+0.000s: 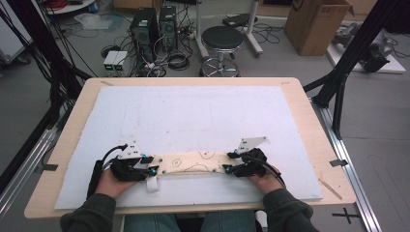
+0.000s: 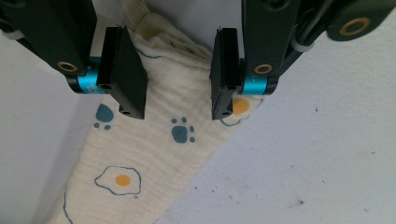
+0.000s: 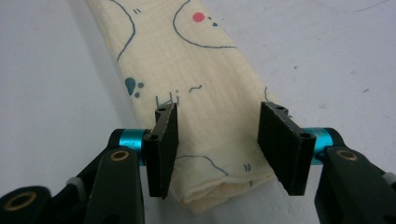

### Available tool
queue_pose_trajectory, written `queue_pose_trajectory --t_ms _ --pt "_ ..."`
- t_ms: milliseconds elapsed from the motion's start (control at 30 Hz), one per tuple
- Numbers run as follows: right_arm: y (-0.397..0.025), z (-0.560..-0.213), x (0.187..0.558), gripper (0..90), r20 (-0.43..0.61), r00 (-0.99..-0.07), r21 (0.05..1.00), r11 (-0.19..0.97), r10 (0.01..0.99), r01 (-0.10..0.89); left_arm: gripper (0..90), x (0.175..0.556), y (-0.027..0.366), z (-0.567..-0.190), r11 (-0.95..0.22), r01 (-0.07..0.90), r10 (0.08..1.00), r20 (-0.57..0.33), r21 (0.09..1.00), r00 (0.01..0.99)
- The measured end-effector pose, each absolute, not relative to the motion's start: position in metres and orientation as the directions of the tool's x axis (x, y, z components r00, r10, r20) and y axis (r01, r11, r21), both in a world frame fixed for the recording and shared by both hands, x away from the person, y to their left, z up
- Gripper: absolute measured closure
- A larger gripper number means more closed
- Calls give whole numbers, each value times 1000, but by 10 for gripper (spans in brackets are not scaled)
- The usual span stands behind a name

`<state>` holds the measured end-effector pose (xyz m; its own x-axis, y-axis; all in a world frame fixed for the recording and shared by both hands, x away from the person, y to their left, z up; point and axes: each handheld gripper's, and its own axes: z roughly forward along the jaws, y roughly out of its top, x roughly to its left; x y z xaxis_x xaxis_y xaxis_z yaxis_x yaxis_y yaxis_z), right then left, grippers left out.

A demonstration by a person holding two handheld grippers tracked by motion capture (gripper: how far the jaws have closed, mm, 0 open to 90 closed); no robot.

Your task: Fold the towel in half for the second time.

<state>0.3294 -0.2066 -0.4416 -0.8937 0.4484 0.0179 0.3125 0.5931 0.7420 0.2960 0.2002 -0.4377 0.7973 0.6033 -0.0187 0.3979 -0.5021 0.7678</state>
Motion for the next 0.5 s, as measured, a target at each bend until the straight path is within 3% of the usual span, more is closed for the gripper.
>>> queue_pose_trajectory --t_ms 500 --pt "-208 -443 330 467 24 -893 750 582 450 314 547 294 199 -439 -503 389 603 -9 772 798"
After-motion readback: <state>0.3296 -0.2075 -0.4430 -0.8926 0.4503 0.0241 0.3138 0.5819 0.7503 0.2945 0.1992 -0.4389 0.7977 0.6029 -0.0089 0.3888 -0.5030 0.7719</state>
